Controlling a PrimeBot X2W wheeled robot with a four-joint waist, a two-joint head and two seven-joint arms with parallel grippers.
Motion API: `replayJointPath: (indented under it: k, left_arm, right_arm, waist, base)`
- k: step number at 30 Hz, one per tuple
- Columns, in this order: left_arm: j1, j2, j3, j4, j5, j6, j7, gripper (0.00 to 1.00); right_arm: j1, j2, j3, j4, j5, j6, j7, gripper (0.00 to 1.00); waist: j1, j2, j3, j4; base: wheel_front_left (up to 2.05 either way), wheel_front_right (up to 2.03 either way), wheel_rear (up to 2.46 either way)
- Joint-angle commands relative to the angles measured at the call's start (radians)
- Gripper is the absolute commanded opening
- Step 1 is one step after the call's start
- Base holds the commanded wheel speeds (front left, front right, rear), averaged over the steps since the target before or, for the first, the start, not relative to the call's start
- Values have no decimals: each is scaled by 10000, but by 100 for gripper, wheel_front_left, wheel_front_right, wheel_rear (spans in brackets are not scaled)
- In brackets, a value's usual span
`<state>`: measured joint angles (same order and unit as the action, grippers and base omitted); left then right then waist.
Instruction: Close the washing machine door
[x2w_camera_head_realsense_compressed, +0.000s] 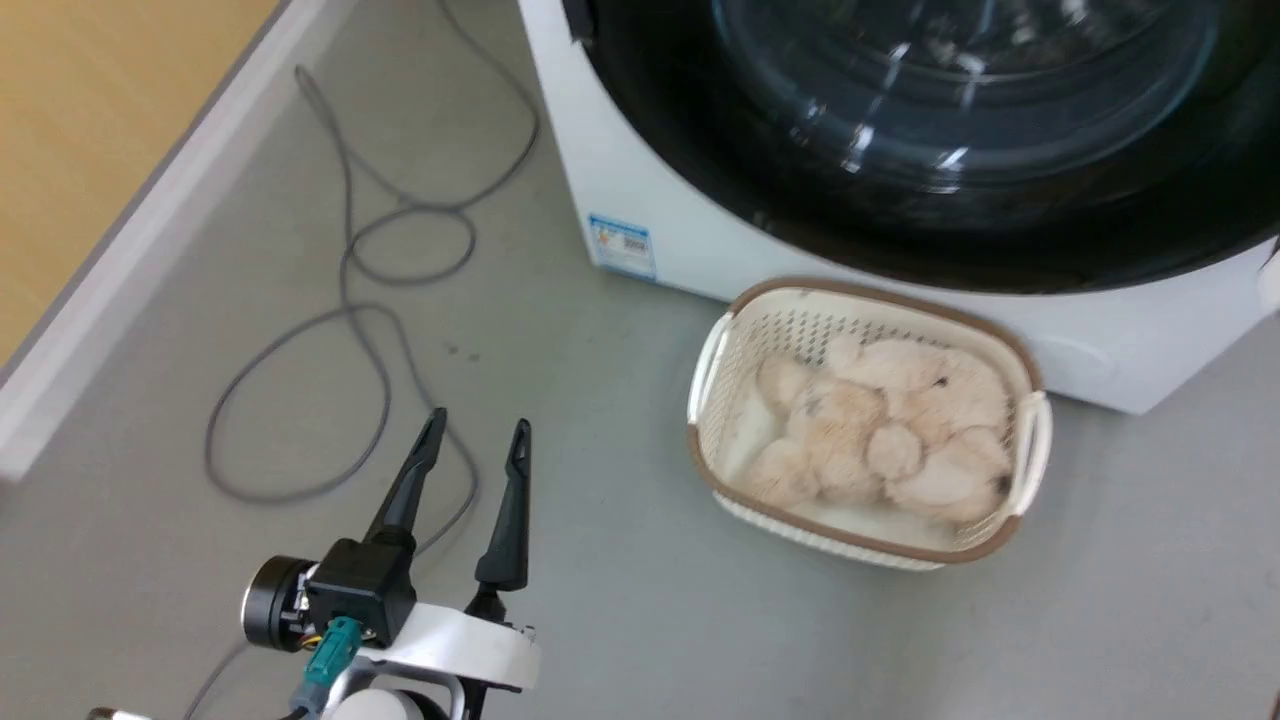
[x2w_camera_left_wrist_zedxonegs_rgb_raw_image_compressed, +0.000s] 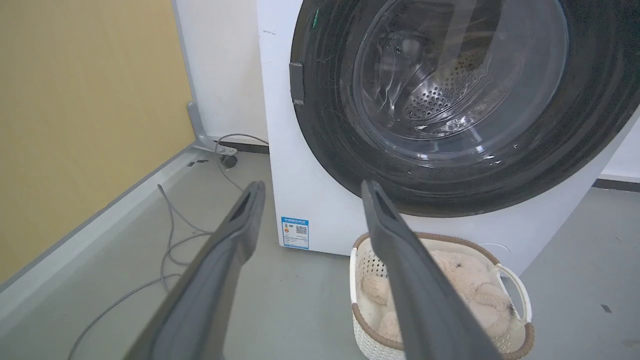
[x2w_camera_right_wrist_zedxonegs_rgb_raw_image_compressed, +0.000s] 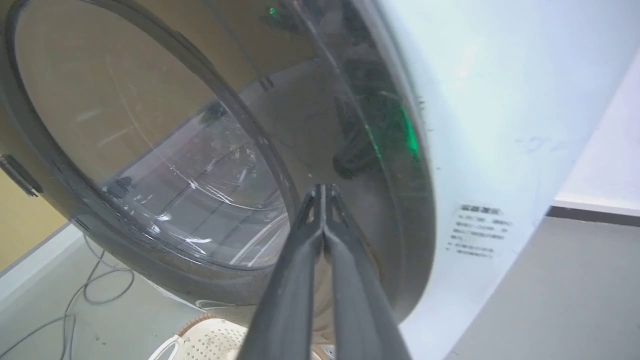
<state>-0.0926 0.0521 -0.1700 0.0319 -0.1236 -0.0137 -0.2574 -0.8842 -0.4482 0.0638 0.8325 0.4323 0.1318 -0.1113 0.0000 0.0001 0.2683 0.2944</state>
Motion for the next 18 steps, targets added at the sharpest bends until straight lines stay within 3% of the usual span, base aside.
replayJointPath:
  k: [1, 9, 18]
  left_arm:
    - [-20, -3, 63, 42, 81, -37, -43, 100]
    - [454, 65, 360, 409, 178, -166, -43, 100]
    - [1005, 157, 581, 765, 183, -193, -43, 100]
  right_arm:
    - [397, 73, 138, -138, 163, -11, -147, 0]
    - [3403, 432, 1192, -2179, 1014, -11, -1022, 0]
    - [6433, 1239, 263, -4574, 111, -11, -1344, 0]
  waist:
    - [0, -1, -378, -310]
    - [0, -1, -1667, -1285]
    - [0, -1, -2496, -2081]
  base:
    - [0, 0, 0]
    - [0, 0, 0]
    - [0, 0, 0]
